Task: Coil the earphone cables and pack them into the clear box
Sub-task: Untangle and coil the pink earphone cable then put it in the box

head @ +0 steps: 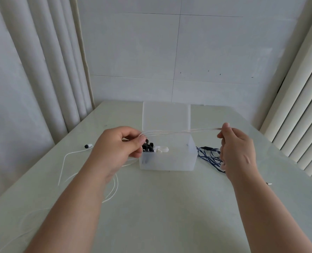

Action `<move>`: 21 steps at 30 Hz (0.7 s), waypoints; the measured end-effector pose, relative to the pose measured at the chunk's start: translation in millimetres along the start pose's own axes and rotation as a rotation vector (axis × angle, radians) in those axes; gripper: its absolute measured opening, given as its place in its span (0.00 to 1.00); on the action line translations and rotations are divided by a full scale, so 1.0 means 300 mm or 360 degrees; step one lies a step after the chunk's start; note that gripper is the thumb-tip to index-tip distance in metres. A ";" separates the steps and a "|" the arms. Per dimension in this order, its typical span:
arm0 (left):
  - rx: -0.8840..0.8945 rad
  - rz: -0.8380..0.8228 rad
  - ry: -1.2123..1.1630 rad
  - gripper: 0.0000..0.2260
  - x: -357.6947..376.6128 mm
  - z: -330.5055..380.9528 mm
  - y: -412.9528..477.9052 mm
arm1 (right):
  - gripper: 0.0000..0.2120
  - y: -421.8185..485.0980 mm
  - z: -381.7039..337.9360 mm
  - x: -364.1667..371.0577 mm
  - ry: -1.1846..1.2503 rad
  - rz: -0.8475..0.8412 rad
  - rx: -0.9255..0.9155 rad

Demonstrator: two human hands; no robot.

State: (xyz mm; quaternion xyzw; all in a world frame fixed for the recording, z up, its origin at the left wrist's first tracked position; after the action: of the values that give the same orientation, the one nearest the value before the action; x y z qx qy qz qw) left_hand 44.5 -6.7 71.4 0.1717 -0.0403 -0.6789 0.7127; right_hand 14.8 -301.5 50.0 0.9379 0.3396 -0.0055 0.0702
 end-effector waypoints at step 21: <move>-0.0453 -0.0067 -0.1169 0.02 0.086 -0.005 -0.023 | 0.15 -0.055 0.009 0.085 -0.0205 -0.0413 0.0062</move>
State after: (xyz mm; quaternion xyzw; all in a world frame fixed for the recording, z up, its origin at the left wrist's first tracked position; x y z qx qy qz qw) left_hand 40.2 -31.8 63.4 -0.1825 -0.1945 -0.7085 0.6534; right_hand 24.0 -273.1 43.8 0.8851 0.4525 -0.0813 0.0725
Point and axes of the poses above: each hand's wrist, its own y-axis towards the middle knuckle, its own x-axis out of the palm, z = x × y, the point moved 5 cm from there along y, towards the middle knuckle, and after that the axes turned 8 degrees about z, right-handed, at the moved point
